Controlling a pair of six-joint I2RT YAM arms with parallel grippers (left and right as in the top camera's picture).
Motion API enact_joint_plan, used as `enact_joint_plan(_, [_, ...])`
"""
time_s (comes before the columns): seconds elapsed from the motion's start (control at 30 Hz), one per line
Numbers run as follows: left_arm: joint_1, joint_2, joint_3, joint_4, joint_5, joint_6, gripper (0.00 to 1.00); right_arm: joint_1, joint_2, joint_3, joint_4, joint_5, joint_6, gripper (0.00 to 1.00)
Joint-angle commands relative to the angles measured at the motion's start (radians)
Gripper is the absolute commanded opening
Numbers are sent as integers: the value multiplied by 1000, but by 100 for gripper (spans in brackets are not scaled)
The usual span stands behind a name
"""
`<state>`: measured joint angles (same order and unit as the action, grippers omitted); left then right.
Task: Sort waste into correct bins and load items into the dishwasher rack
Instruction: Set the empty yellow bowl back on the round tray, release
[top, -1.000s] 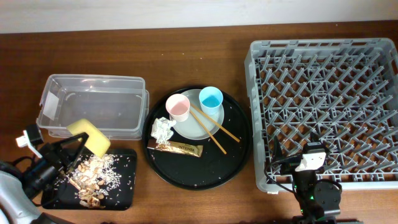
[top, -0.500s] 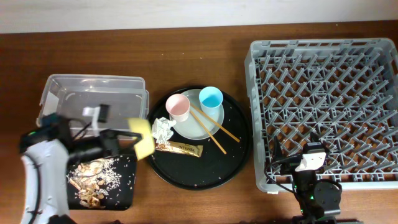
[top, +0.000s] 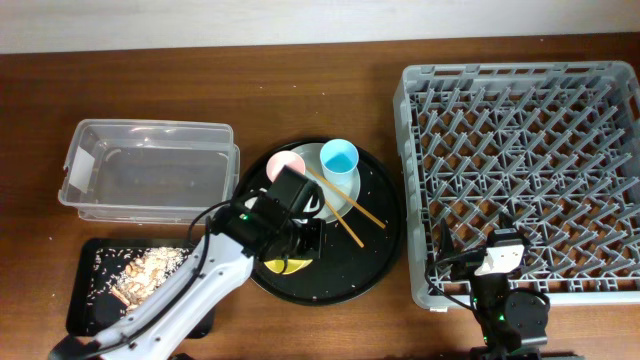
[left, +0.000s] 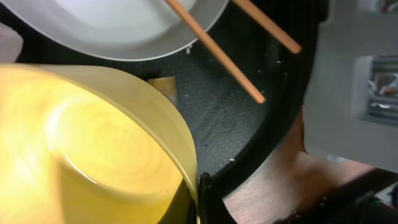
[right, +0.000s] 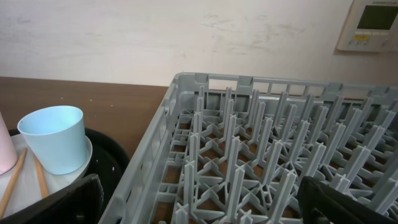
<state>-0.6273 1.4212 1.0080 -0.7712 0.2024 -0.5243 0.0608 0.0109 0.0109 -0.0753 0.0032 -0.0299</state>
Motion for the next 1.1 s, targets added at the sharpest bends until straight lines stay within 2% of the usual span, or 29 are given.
enact_joint_plan(0.0, [-15,64,5,5,-8,-25,0,5,-5,-5,-6,9,4,98])
enact_joint_plan(0.13, [-20,95,5,27,-8,-25,1,5,-5,-5,-6,9,4,98])
enact_joint_plan(0.17, [-20,95,5,27,-9,-25,17,5,-5,-5,-6,9,4,98])
enact_joint_plan(0.23, [-20,95,5,27,-8,-25,32,5,-5,-5,-6,9,4,98])
enact_joint_plan(0.27, [-20,95,5,27,-8,-25,43,5,-5,-5,-6,9,4,98])
enact_joint_plan(0.33, [-20,95,5,35,-8,-25,45,5,-5,-5,-6,9,4,98])
enact_joint_plan(0.4, [-19,95,6,35,-8,-25,53,5,-5,-5,-6,9,5,98])
enact_joint_plan(0.5, [-10,55,80,5,-8,3,51,5,-5,-5,-6,9,5,98])
enact_joint_plan(0.63, [92,-148,351,-216,-113,128,51,5,-5,-5,-6,9,4,99])
enact_joint_plan(0.7, [155,-323,468,-312,-122,169,50,5,-5,-5,-6,9,4,98])
enact_joint_plan(0.77, [159,-512,472,-359,-159,182,50,5,-5,-5,-6,9,4,99])
enact_joint_plan(0.8, [159,-662,472,-446,-264,177,48,5,-5,-5,-6,9,4,98])
enact_joint_plan(0.9, [159,-872,453,-537,-440,99,48,5,-5,-5,-6,9,5,98])
enact_joint_plan(0.93, [159,-934,435,-526,-467,91,49,5,-5,-5,-6,9,5,98])
enact_joint_plan(0.97, [159,-985,398,-461,-515,91,55,5,-5,-5,-6,9,4,98])
enact_joint_plan(1.0, [159,-993,334,-282,-529,138,72,5,-5,-5,-6,9,5,99])
enact_joint_plan(1.03, [159,-979,284,-143,-502,224,78,5,-5,-5,-6,9,4,98])
enact_joint_plan(1.07, [159,-921,200,71,-449,321,93,5,-5,-5,-6,9,4,98])
